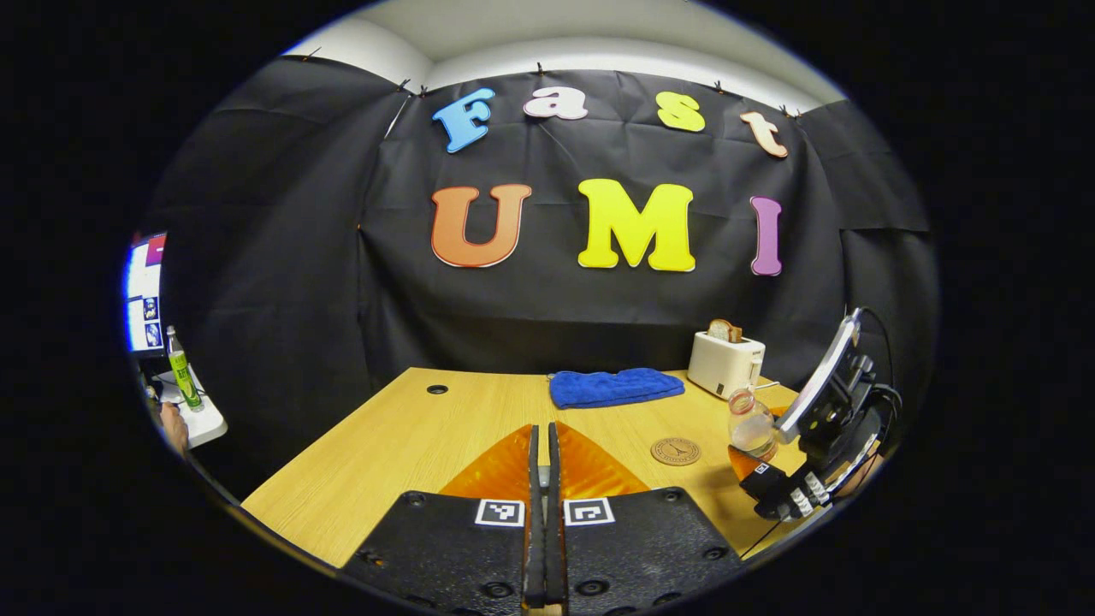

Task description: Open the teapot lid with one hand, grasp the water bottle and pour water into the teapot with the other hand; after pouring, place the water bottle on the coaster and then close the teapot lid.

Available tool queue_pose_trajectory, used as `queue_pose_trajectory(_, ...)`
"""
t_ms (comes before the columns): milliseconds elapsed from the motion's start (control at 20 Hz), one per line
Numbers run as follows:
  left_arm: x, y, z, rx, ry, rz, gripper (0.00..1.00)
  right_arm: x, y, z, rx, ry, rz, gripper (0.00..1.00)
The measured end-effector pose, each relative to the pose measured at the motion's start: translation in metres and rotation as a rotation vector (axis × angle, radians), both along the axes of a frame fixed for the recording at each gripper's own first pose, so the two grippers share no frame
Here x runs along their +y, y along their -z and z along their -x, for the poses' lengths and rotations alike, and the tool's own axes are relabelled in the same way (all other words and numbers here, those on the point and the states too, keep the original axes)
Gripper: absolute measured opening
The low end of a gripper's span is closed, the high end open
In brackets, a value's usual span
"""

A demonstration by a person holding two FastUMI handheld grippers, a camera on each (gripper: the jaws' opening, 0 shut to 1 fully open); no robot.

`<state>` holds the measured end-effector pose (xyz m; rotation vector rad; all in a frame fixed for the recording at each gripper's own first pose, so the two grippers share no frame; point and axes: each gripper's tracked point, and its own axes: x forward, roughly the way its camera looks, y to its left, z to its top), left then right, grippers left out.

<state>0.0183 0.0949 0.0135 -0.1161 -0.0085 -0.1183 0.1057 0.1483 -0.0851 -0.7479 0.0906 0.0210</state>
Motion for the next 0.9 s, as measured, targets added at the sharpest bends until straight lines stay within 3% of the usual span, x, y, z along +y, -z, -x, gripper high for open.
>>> queue_pose_trajectory(400,0.007,0.01,-0.004,0.032,-0.004,-0.01,0.03,0.019,-0.01,-0.001,-0.091,0.006,0.333,0.77)
queue_pose_trajectory(900,0.004,0.019,-0.009,0.052,0.001,-0.055,0.03,0.041,-0.017,-0.004,-0.155,-0.006,0.632,0.75)
